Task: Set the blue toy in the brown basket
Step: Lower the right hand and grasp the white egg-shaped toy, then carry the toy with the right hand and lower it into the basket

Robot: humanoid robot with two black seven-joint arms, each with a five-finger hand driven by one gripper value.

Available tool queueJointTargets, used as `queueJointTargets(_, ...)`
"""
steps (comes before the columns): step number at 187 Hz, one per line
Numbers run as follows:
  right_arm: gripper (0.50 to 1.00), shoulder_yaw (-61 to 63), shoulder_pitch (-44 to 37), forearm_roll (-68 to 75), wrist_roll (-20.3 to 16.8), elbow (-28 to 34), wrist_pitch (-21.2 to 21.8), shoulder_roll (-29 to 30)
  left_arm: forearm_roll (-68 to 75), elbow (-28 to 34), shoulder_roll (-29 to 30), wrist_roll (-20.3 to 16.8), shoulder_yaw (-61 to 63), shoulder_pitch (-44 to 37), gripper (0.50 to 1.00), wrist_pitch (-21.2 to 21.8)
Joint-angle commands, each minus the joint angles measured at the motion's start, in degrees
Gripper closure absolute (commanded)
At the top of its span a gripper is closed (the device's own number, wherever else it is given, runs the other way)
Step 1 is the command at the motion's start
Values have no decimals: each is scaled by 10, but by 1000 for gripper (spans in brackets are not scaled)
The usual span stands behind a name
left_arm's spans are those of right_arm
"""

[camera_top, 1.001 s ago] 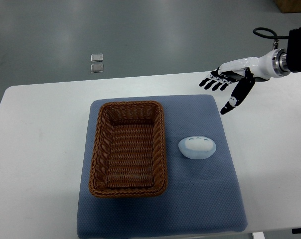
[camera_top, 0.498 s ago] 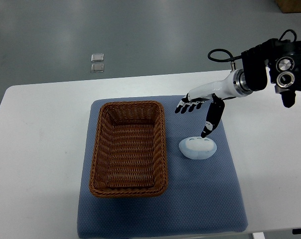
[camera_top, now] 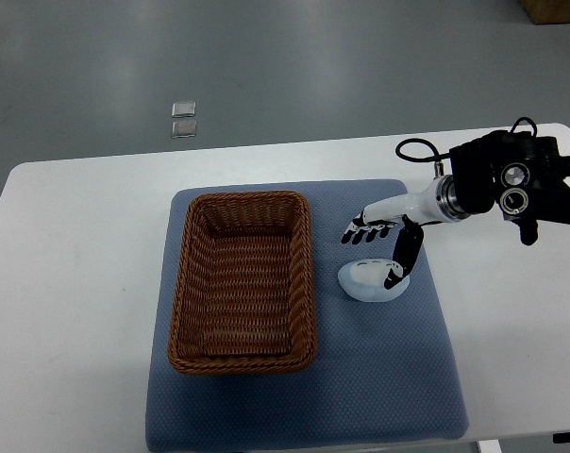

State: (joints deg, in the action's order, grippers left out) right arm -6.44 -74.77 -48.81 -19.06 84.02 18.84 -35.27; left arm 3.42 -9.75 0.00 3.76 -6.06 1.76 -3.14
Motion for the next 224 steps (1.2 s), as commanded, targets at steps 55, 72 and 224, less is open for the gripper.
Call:
queueJointTargets(55, 595, 5, 50, -2, 1, -24, -20, 17, 0, 1, 0, 0, 0, 0, 500, 2)
queueJointTargets(72, 603, 5, 55, -9, 2, -31, -26, 25, 0, 1, 0, 0, -1, 0, 500, 2)
queueJointTargets(224, 1000, 36, -41, -34, 15, 1, 2, -23, 0, 3, 0, 0, 0, 0, 500, 4)
